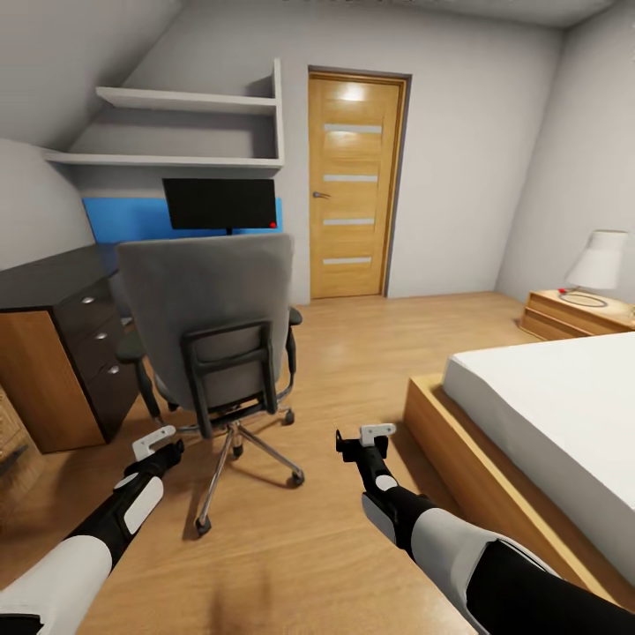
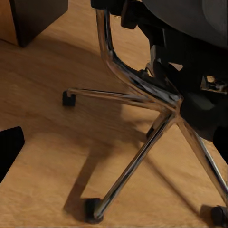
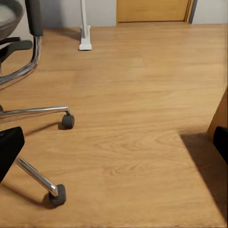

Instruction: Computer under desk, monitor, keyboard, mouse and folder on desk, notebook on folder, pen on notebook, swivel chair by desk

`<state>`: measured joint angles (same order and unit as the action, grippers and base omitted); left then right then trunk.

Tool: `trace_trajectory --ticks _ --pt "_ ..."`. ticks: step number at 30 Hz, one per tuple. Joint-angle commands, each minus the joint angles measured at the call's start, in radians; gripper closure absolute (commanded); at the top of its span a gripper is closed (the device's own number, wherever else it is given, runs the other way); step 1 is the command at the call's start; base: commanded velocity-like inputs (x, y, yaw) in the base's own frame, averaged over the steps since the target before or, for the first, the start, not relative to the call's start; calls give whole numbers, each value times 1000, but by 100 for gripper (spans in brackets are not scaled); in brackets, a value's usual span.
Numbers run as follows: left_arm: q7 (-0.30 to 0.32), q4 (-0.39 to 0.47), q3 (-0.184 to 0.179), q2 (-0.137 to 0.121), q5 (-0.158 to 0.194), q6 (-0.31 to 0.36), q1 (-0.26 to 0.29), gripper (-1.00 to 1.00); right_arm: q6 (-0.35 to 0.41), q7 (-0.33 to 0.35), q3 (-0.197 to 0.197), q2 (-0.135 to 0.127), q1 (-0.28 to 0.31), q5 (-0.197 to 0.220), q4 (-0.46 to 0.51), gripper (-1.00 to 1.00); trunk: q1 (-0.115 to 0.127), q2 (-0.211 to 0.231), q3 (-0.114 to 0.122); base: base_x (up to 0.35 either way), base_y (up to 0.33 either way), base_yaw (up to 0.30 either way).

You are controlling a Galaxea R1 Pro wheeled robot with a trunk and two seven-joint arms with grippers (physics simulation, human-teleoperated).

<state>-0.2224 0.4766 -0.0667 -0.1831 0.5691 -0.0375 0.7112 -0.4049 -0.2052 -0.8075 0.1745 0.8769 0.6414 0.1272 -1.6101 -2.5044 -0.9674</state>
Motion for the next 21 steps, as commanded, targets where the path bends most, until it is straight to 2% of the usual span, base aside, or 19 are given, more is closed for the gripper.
trace_trajectory --ticks 1,10,15,16,17,21 --pt "-6 0 -7 -1 9 -4 1 -100 -2 -6 -9 0 1 5 0 -100 1 0 -1 -245 -202 31" --pt "-7 0 -10 1 8 -4 1 -100 -2 -8 -9 0 1 5 0 -100 1 0 -1 -126 -99 115" --pt "-7 -7 -11 20 5 -3 1 -100 -2 -8 -9 0 1 4 0 -100 1 0 -1 -17 -13 172" --pt "-7 -17 -12 29 -3 -4 1 -100 -2 -8 -9 0 1 4 0 -100 1 0 -1 -7 -5 177" --pt "-8 -33 -13 45 -39 -4 1 -100 -2 -8 -9 0 1 4 0 -100 1 0 -1 -2 -2 180" --pt "-8 -39 -14 51 -74 -5 1 -100 -2 -8 -9 0 1 4 0 -100 1 0 -1 -1 -1 167"
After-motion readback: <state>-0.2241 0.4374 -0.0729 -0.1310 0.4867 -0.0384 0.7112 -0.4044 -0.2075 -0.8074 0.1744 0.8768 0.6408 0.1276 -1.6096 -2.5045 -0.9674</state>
